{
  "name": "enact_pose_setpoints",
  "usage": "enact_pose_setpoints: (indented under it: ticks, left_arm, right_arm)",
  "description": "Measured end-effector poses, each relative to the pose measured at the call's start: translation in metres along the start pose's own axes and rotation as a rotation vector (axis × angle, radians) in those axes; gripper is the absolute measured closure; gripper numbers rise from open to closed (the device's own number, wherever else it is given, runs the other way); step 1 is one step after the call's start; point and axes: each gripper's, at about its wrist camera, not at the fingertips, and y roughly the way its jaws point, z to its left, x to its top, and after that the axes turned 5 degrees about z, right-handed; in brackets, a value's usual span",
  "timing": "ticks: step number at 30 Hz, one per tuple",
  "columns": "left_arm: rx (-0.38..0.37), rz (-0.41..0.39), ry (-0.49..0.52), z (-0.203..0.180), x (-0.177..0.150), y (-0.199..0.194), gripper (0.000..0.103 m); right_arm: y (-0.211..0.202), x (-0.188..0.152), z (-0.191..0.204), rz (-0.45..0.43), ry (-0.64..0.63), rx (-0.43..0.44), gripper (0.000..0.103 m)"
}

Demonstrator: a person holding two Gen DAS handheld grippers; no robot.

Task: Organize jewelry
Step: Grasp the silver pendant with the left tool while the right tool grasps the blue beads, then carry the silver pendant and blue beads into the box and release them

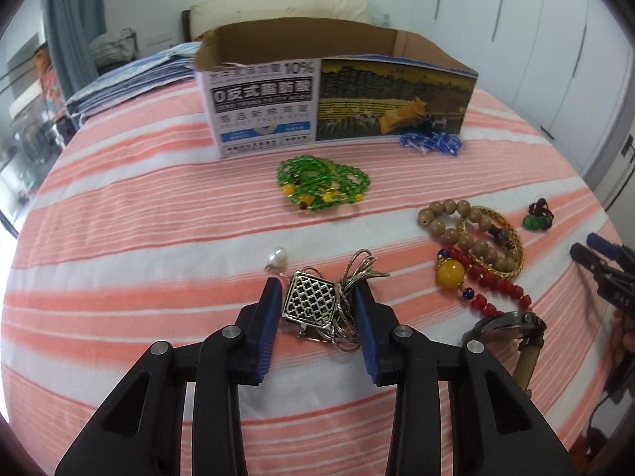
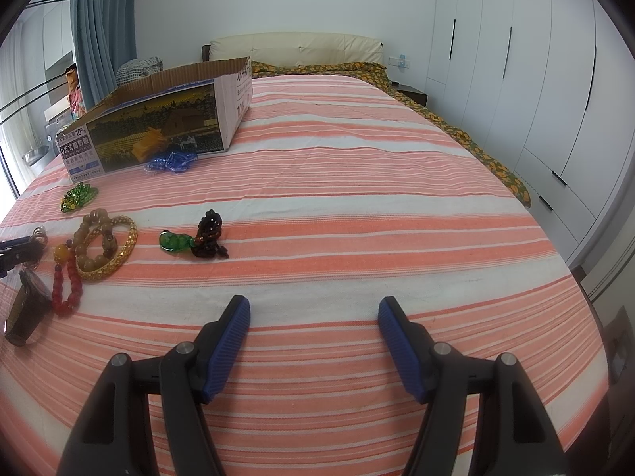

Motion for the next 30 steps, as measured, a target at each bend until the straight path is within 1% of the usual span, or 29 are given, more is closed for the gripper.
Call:
enact_pose_setpoints:
  ticks: [2, 4, 5, 6, 8, 10, 12, 14, 16, 18, 21, 24, 25, 26, 28, 30]
  left_arm:
    - [-0.004, -0.005, -0.033, 0.008, -0.007, -0.006, 0.067]
    - [-0.007, -0.009, -0.053, 0.014, -0.012, -0.008, 0.067]
    - [-0.007, -0.011, -0.059, 0.016, -0.014, -0.009, 0.067]
    - [-0.007, -0.012, -0.063, 0.017, -0.015, -0.009, 0.066]
    - [-0.007, -0.020, -0.073, 0.019, -0.017, -0.009, 0.066]
    - [-0.006, -0.026, -0.076, 0.020, -0.019, -0.012, 0.066]
    - [-0.001, -0.027, -0.078, 0.019, -0.019, -0.011, 0.066]
    - [0.000, -0.027, -0.079, 0.019, -0.018, -0.010, 0.066]
    - [0.000, -0.027, -0.080, 0.019, -0.019, -0.011, 0.066]
    - [0.001, -0.027, -0.079, 0.019, -0.019, -0.011, 0.066]
    - [0.001, -0.027, -0.079, 0.020, -0.020, -0.012, 0.066]
    - [-0.001, -0.028, -0.080, 0.020, -0.021, -0.012, 0.066]
    - [-0.002, -0.028, -0.080, 0.020, -0.021, -0.012, 0.066]
    - [-0.003, -0.028, -0.081, 0.020, -0.021, -0.012, 0.066]
    - [-0.006, -0.028, -0.082, 0.020, -0.021, -0.012, 0.066]
    - [-0.006, -0.028, -0.083, 0.020, -0.021, -0.012, 0.066]
  right_arm:
    - [0.001, 0.002, -0.001, 0.008, 0.001, 0.003, 0.034]
    - [0.001, 0.008, -0.002, 0.055, -0.010, 0.009, 0.034]
    - [0.001, 0.011, -0.002, 0.085, -0.016, 0.021, 0.034]
    - [-0.001, 0.016, -0.001, 0.107, -0.017, 0.062, 0.034]
    - [-0.007, 0.025, 0.002, 0.089, -0.005, 0.148, 0.034]
    - [-0.008, 0.036, 0.007, 0.078, -0.002, 0.170, 0.034]
    - [-0.003, 0.057, 0.019, 0.071, -0.012, 0.211, 0.034]
    - [0.005, 0.077, 0.038, 0.061, -0.057, 0.260, 0.034]
    - [0.024, 0.100, 0.063, 0.077, -0.122, 0.283, 0.034]
    - [0.051, 0.122, 0.089, 0.118, -0.167, 0.310, 0.034]
    - [0.086, 0.146, 0.120, 0.162, -0.230, 0.283, 0.034]
    - [0.109, 0.154, 0.135, 0.200, -0.258, 0.260, 0.035]
    - [0.110, 0.155, 0.137, 0.185, -0.264, 0.253, 0.051]
    - [0.109, 0.155, 0.137, 0.187, -0.275, 0.246, 0.068]
    - [0.104, 0.152, 0.136, 0.190, -0.304, 0.233, 0.091]
    - [0.096, 0.147, 0.129, 0.196, -0.290, 0.256, 0.091]
